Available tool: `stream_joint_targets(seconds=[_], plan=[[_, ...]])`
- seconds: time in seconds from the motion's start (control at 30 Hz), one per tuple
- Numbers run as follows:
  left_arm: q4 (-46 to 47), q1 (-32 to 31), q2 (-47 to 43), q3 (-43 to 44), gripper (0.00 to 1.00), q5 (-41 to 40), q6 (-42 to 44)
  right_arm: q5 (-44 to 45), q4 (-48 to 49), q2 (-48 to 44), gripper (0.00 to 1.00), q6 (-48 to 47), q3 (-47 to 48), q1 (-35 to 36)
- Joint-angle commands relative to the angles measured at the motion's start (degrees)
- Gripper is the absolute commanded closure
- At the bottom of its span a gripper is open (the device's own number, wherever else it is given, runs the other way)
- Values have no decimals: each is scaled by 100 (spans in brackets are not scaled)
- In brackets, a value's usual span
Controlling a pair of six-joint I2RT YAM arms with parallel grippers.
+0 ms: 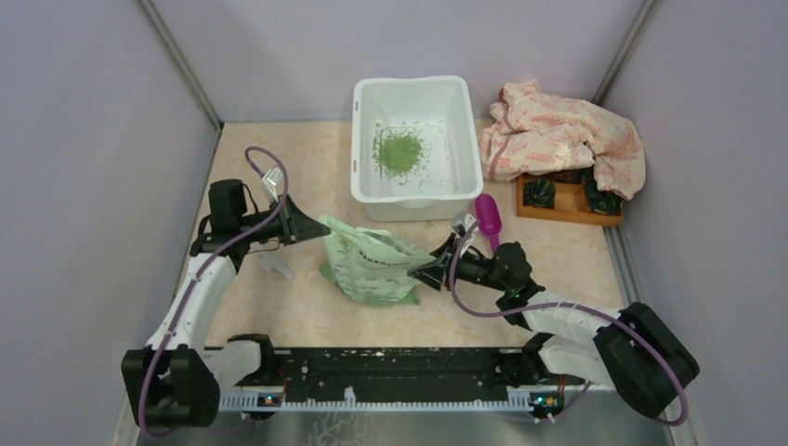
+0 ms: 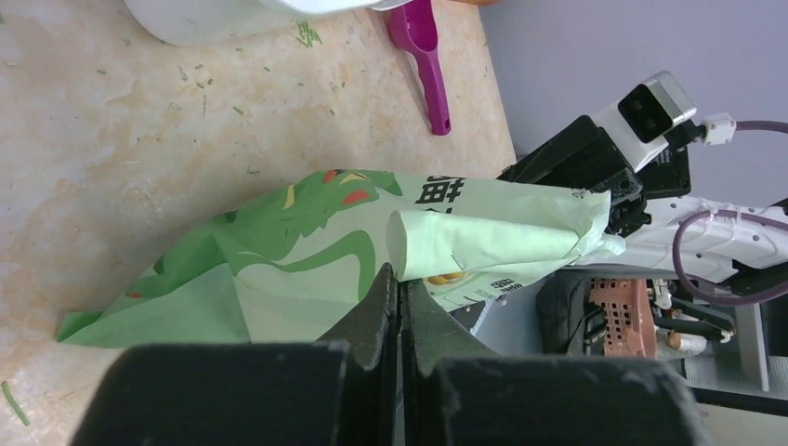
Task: Fill the litter box with clean litter
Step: Close the cat litter bag at the center of the board.
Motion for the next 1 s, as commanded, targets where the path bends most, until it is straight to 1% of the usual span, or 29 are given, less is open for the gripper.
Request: stream_joint_targets(seconds=[0.0,0.13,0.23,0.33,0.43,0.47,0.5,0.53,0.57,0.6,0.67,0.73,0.8,0.9,0.97], plan=[[-278,19,-101,46,99,-181,362,-554,1696,106,64,780,-130,-50],[-344,21,-88,256,99,-253,361,-613,2131,208,58,1050,-118,-52],[-331,16,-31,417,99,-198,329,-534,2260,335,54,1038,-44,-50],[-340,22,2,542,99,-165,307,-362,1930,377,52,684,104,-23],[-239,18,34,569,99,-57,242,-182,1228,338,52,180,333,66],[-216,19,51,577,99,-46,225,-92,1037,327,54,25,387,111],[-187,21,69,586,99,-25,203,-20,872,314,64,-88,437,131],[-152,91,79,597,99,0,181,120,751,274,81,-169,451,133],[-143,173,88,626,99,17,177,269,648,174,93,-274,431,131],[-146,204,90,667,99,44,177,393,553,26,100,-345,397,132],[-143,277,89,757,98,182,148,572,190,-404,100,-490,378,122],[-110,344,77,824,95,306,107,394,-222,-643,100,-611,525,61],[102,385,54,833,91,490,-31,116,-604,-749,100,-775,796,-14],[553,463,63,841,84,738,-322,125,-885,-845,100,-1096,1058,-77],[839,481,74,834,78,888,-507,100,-1112,-742,100,-1233,1315,-129]])
